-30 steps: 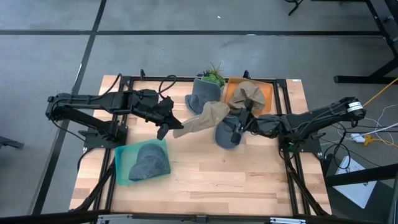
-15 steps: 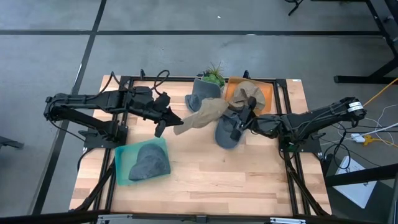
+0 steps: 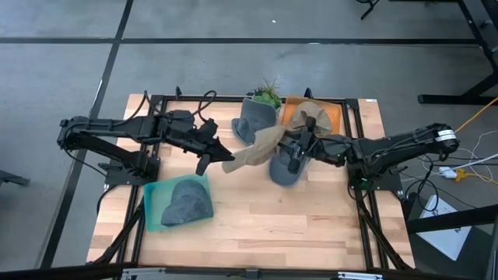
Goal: Pick & Place hat
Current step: Put the brown cap into the orange bin
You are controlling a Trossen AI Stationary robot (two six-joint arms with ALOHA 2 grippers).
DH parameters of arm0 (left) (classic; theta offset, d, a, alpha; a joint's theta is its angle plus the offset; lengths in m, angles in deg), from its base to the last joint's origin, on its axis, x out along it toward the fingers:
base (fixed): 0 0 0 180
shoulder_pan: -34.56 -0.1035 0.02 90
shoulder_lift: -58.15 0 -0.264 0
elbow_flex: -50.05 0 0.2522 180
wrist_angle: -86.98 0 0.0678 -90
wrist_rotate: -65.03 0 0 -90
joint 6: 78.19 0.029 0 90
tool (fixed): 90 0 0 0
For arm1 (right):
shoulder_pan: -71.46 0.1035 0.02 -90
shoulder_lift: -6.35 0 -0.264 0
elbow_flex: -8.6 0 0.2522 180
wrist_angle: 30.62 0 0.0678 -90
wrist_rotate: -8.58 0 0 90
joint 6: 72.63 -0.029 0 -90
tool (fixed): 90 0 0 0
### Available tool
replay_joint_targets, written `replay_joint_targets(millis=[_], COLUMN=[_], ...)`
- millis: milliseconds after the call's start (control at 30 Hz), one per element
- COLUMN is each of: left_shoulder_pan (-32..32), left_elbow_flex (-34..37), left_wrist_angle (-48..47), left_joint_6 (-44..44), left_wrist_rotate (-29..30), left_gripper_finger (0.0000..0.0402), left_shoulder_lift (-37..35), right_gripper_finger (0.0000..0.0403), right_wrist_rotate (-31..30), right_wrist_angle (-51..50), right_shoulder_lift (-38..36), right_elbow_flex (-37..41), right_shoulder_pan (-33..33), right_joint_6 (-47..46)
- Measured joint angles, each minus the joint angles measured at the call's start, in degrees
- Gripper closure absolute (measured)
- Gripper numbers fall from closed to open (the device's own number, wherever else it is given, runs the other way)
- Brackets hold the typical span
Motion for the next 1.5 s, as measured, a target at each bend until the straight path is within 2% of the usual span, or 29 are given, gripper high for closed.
replay_joint_targets(millis=[100, 267, 333, 533, 800, 967, 1100, 1200, 1333, 1500], left_shoulder_pan=[0.44, 0.57, 0.59, 0.64, 1.9, 2.62, 2.65, 2.64, 1.94, 0.37], left_elbow_flex=[0.0, -0.02, -0.02, -0.02, -0.02, -0.02, -0.02, -0.04, -0.02, -0.02], left_wrist_angle=[-0.4, -0.03, -0.24, 0.04, 0.2, 0.2, 0.6, 1.89, 1.44, 1.0], left_joint_6=[0.7, 1.01, 1.39, 1.44, 1.42, 1.42, 1.44, 1.86, 2.73, 3.82], left_wrist_rotate=[3.07, 5.28, 5.23, 2.38, 2.07, 2.31, 2.74, 2.83, 4.94, 6.19], left_gripper_finger=[0.0387, 0.0387, 0.0387, 0.0386, 0.0386, 0.0386, 0.0386, 0.0386, 0.0386, 0.0386], left_shoulder_lift=[-0.72, -1.96, -2.13, -1.65, -1.18, -1.17, -0.62, -0.24, -0.16, -1.29], right_gripper_finger=[0.0232, 0.0232, 0.0232, 0.0232, 0.0232, 0.0235, 0.0267, 0.0319, 0.0392, 0.0397], right_wrist_rotate=[-0.91, -8.01, -7.6, -1.21, 16.22, 18.45, 18.51, 20.01, 26.47, 32.19], right_wrist_angle=[-0.04, -2.69, -2.54, 2.3, 5.87, 8.65, 9.81, 9.87, 9.81, 5.89], right_shoulder_lift=[0.0, 0.02, 0.02, 0.02, 0.02, 0.07, 0.07, 0.07, 0.07, -0.26], right_elbow_flex=[0.0, 0.0, 0.02, 0.02, 0.02, 0.02, 0.02, 0.02, 0.02, 0.02], right_shoulder_pan=[-0.03, -0.03, -0.03, -1.12, -4.88, -5.3, -5.3, -5.3, -5.28, -5.26], right_joint_6=[1.24, 0.1, -0.62, 0.26, 2.08, 4.92, 5.62, 5.64, 6.03, 3.85])
